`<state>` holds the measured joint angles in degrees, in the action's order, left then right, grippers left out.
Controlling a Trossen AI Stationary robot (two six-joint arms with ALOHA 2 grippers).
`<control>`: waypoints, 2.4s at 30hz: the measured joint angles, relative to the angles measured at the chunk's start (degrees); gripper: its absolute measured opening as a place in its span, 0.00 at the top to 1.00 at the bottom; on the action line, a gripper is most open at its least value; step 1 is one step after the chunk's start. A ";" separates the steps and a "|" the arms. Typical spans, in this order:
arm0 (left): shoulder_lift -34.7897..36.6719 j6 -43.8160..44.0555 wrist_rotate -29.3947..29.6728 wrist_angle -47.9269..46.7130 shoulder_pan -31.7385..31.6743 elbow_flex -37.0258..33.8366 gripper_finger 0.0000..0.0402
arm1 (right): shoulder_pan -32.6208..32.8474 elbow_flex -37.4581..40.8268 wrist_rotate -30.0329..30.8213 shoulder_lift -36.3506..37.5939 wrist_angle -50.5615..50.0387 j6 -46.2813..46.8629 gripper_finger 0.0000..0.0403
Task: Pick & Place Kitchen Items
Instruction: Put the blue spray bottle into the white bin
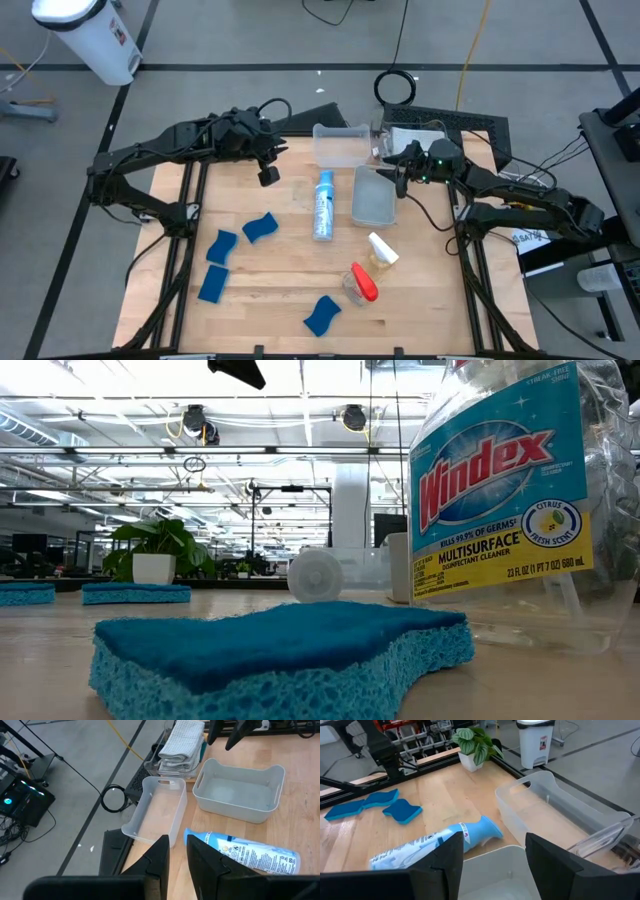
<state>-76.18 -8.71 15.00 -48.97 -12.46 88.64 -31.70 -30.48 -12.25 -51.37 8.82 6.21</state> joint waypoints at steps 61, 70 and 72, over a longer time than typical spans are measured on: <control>-32.41 38.39 -7.53 35.32 -3.57 -16.81 0.69 | 0.74 0.00 -0.07 -0.02 0.83 0.60 0.58; -33.95 43.56 -7.99 36.64 -3.64 -16.74 0.40 | 0.74 0.00 -0.07 -0.02 0.81 1.24 0.58; -34.57 43.55 -7.53 36.45 -3.70 -16.78 0.37 | 0.74 0.00 -0.09 -0.02 0.84 1.24 0.58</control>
<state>-110.75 34.84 7.48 -12.52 -16.15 71.86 -30.96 -30.48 -12.34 -51.40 9.66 7.44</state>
